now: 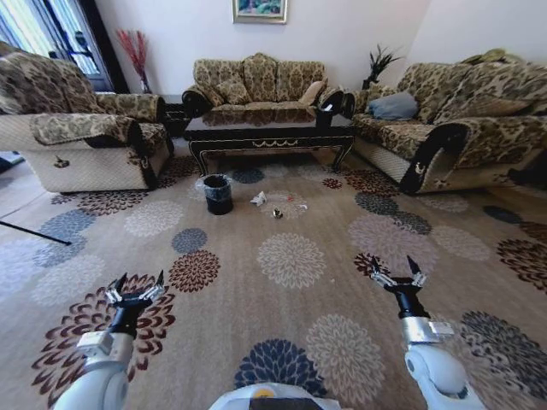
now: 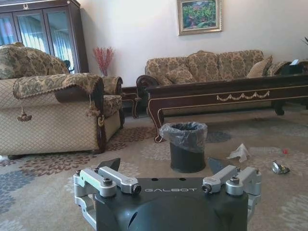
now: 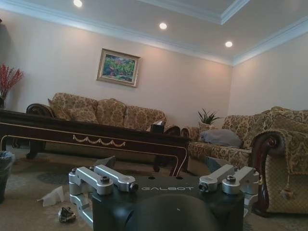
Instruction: Move to the front of the table and pick up the trash from the floor, then place it into the trash bin.
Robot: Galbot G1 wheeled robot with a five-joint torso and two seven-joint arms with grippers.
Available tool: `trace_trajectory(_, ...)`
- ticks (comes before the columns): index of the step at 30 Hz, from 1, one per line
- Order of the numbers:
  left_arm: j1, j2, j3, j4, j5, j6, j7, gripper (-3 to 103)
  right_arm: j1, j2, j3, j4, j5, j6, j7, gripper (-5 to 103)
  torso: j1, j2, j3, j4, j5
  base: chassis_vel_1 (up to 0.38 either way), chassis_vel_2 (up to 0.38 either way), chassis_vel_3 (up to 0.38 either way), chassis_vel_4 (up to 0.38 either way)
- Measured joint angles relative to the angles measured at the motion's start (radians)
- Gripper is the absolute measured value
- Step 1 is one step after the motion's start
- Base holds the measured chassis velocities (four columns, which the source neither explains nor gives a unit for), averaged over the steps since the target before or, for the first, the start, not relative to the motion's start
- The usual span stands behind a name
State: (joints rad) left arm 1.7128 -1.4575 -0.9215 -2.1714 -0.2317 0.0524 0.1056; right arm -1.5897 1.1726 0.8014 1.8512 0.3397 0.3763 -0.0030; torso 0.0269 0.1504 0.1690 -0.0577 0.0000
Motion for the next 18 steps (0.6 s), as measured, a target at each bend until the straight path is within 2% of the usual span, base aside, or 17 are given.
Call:
trace_trajectory(12,0.007,0.003,-0.009,-0.055,-0.022,0.004,0.0,100,-0.005,0.01,-0.001,0.029,-0.007,0.001,-0.005,100,-0.01,-0.045,-0.035,0.0001,0.0,0.0,0.0,0.0,0.0)
trace_trajectory(18,0.031,-0.001,-0.023,-0.128,-0.04,0.008,0.0,100,-0.009,-0.002,0.005,0.04,-0.001,0.003,-0.006,100,-0.013,-0.069,-0.056,0.0002,0.0,0.0,0.0,0.0,0.0)
